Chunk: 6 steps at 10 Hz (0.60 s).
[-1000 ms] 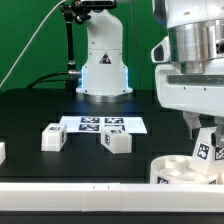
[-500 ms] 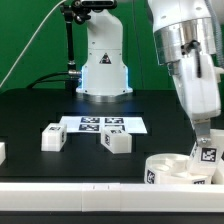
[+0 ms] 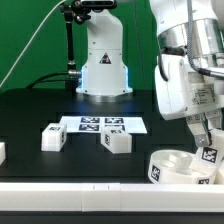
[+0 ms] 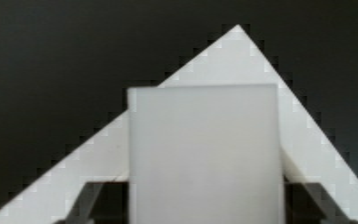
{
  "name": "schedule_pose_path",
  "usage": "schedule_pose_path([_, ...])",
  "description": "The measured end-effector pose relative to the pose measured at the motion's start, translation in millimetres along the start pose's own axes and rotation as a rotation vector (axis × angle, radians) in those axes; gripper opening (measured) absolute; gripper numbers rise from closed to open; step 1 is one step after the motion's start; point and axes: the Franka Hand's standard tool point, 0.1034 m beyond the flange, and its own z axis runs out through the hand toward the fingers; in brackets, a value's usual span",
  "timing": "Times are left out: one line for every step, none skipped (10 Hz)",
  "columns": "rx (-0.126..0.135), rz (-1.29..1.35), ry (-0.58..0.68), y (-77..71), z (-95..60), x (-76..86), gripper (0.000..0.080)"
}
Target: Assemble stool
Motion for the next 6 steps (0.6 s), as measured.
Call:
schedule_pose_path([0.012,0.108,-0.008,1.7,-0.3,-0.6,0.0343])
schedule_pose_path([0.015,0.168,-0.009,4.2,0.0,-1.4,0.0343])
schedule_pose_path([0.013,0.192,-0.011,6.0,0.2,-2.2,0.0343])
schedule_pose_path([0.011,0.237,-0.016,7.6,0.5,-1.4,0.0343])
schedule_pose_path([0.007,0.242,-0.016,7.8,0.7,-0.2,0.0343])
schedule_pose_path([0.007,0.229,-0.016,8.0,0.8,-0.2,0.0344])
